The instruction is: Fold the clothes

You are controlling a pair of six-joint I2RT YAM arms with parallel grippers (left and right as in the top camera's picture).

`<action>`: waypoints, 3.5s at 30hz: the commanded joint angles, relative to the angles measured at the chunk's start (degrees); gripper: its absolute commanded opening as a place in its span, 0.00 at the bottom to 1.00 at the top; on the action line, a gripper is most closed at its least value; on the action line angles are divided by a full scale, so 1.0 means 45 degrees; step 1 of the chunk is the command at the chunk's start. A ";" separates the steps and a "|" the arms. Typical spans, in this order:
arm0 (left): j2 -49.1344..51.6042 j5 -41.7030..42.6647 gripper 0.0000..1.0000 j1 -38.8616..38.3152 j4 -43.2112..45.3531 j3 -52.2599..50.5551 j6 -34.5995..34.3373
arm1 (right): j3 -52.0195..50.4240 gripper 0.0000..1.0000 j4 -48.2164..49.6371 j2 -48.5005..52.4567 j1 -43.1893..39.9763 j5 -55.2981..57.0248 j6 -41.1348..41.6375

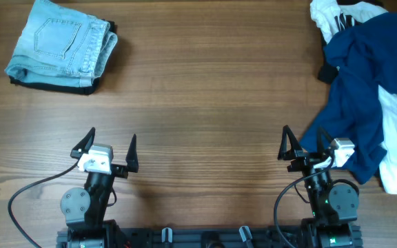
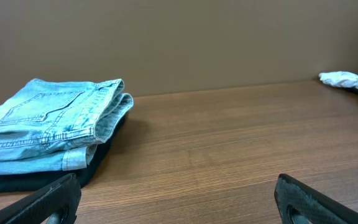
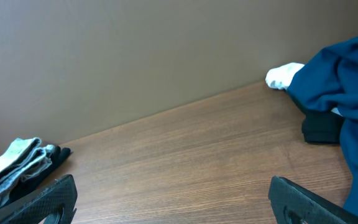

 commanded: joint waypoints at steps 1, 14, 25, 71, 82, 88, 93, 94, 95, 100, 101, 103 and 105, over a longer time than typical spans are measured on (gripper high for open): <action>-0.0092 0.0000 1.00 0.0039 0.0034 -0.0083 -0.0019 | -0.0024 1.00 0.0029 -0.0053 0.0053 -0.0102 -0.0185; -0.0092 0.0044 1.00 0.0039 0.0034 -0.0083 -0.0063 | -0.0024 1.00 0.0607 -0.0058 0.0053 0.1141 -0.0151; -0.0092 0.1015 1.00 0.0039 0.0092 0.0175 -0.1671 | 0.0835 1.00 0.2331 0.0126 0.0053 0.0427 -0.1783; 1.7767 0.0772 1.00 0.0034 -0.8631 1.3177 -0.1724 | 1.8778 0.85 -0.3439 2.4883 -1.0040 -0.2594 -0.5547; 1.7767 0.0777 1.00 0.0034 -0.8582 1.3177 -0.1700 | 1.8773 0.41 -0.2880 2.6209 -1.0331 -0.3458 -0.5945; 1.7767 0.0777 1.00 0.0039 -0.8587 1.3177 -0.1700 | 1.8773 0.40 -0.2521 2.6437 -1.0326 -0.3555 -0.5809; 1.7767 0.0777 1.00 0.0034 -0.8582 1.3177 -0.1700 | 1.8773 0.33 -0.2147 2.6811 -1.0302 -0.3993 -0.5727; 1.7767 0.0777 1.00 0.0039 -0.8573 1.3177 -0.1700 | 1.8773 0.28 -0.2132 2.6865 -1.0278 -0.4036 -0.5717; 1.7767 0.0777 1.00 0.0039 -0.8553 1.3177 -0.1700 | 1.8773 0.22 -0.2142 2.6894 -1.0239 -0.4027 -0.5707; 1.7767 0.0777 1.00 0.0039 -0.8378 1.3177 -0.1700 | 1.8860 0.04 -0.2050 2.6491 -1.0166 -0.4872 -0.4473; 1.7767 0.0777 1.00 0.0039 -0.8291 1.3177 -0.1700 | 1.8865 0.04 -0.2040 2.6233 -1.0142 -0.5178 -0.4347; 1.7762 0.0782 1.00 0.0039 -0.8068 1.3182 -0.1710 | 1.8865 0.04 -0.2161 2.5228 -0.9938 -0.5275 -0.3716; 1.7748 0.0782 1.00 0.0039 -0.7839 1.3182 -0.1744 | 1.8865 0.04 -0.2356 2.4111 -0.9496 -0.5396 -0.3313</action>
